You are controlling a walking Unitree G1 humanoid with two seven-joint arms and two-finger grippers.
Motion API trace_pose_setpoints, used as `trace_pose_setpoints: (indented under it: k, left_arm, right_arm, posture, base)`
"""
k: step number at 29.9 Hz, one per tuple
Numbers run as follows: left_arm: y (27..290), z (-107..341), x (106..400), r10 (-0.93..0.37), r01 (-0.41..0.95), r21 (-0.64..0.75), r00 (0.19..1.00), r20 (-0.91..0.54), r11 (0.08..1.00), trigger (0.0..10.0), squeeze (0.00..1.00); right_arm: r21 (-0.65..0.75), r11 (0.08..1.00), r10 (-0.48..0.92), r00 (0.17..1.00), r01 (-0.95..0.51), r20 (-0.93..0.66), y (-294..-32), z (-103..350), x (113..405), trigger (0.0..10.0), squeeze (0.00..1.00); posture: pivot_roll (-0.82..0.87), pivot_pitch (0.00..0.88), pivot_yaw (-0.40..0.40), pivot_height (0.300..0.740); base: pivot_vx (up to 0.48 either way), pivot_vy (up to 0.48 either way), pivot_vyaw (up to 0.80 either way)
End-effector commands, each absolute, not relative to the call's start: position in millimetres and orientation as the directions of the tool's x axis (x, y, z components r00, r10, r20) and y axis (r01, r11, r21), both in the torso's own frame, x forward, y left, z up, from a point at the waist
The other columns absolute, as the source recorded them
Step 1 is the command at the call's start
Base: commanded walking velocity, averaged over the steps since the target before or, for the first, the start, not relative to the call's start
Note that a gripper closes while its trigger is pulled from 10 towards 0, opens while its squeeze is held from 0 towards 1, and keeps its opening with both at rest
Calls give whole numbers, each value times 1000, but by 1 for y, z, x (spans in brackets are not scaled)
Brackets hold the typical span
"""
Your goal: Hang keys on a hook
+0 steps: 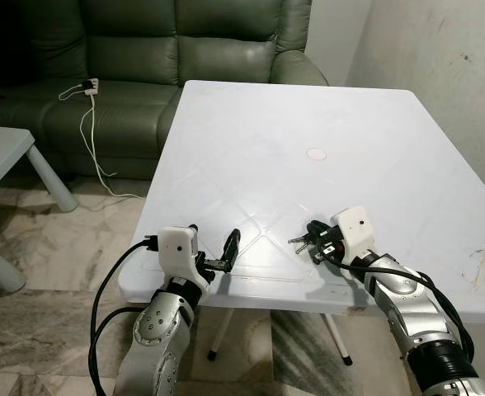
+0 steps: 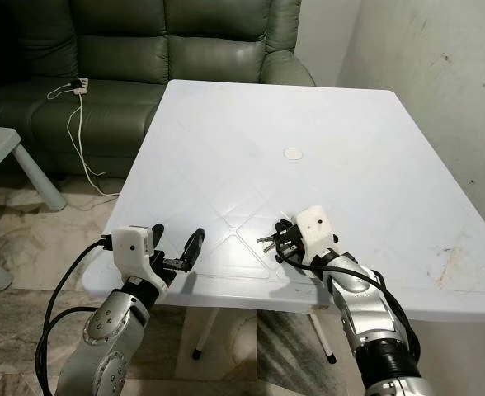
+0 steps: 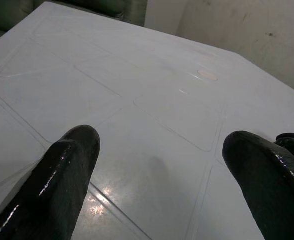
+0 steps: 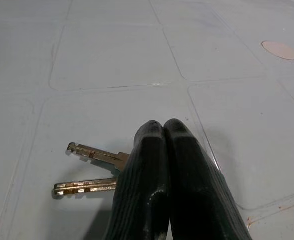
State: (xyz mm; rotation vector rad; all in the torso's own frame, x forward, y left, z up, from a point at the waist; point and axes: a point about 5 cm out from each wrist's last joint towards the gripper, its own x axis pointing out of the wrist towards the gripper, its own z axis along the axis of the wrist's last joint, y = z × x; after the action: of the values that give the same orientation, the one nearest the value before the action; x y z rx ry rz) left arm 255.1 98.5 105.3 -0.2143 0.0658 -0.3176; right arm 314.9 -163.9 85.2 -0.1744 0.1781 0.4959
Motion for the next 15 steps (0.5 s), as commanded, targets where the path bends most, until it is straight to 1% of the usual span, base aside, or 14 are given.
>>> trace_pose_setpoints:
  k: [1,3,6,7,8,12,13,14,15]
  left_arm:
    - [97,109,256,-322,309,-222,946,-25,925,10000,0]
    - [97,109,256,-322,309,-223,946,-25,925,10000,0]
    - [97,109,257,-319,307,-222,947,-23,926,10000,0]
    - [97,109,258,-314,302,-221,949,-21,927,10000,0]
    - [97,109,259,-313,301,-221,949,-21,928,10000,0]
    - [100,112,263,-292,282,-216,956,-13,935,10000,0]
    - [102,113,265,-277,269,-212,961,-7,939,10000,0]
    - [104,114,267,-263,257,-208,965,-3,944,10000,0]
    - [105,115,268,-255,249,-205,967,0,947,10000,0]
  right_arm:
    - [-127,872,445,874,-473,-195,-170,89,318,0,0]
    - [-120,877,441,879,-465,-179,-170,91,319,0,0]
    - [-62,892,440,891,-448,-111,-171,100,321,0,0]
    - [3,904,426,901,-428,-85,-170,104,323,0,0]
    - [21,906,423,903,-422,-81,-170,104,324,0,0]
    - [80,907,409,910,-414,66,-164,123,325,0,0]
    - [68,906,408,904,-418,124,-163,129,324,784,0]
    - [56,912,394,906,-406,157,-161,133,323,275,0]
    - [48,917,383,907,-396,175,-161,134,323,275,0]
  posture:
    - [10,39,-64,740]
    - [10,39,-64,740]
    - [11,37,-65,740]
    - [12,34,-64,740]
    - [12,34,-64,740]
    - [17,24,-68,740]
    - [18,19,-69,740]
    - [18,19,-69,740]
    - [19,13,-69,740]
  base:
    - [0,0,0]
    - [0,0,0]
    - [0,0,0]
    - [0,0,0]
    - [0,0,0]
    - [0,0,0]
    - [0,0,0]
    - [0,0,0]
    - [0,0,0]
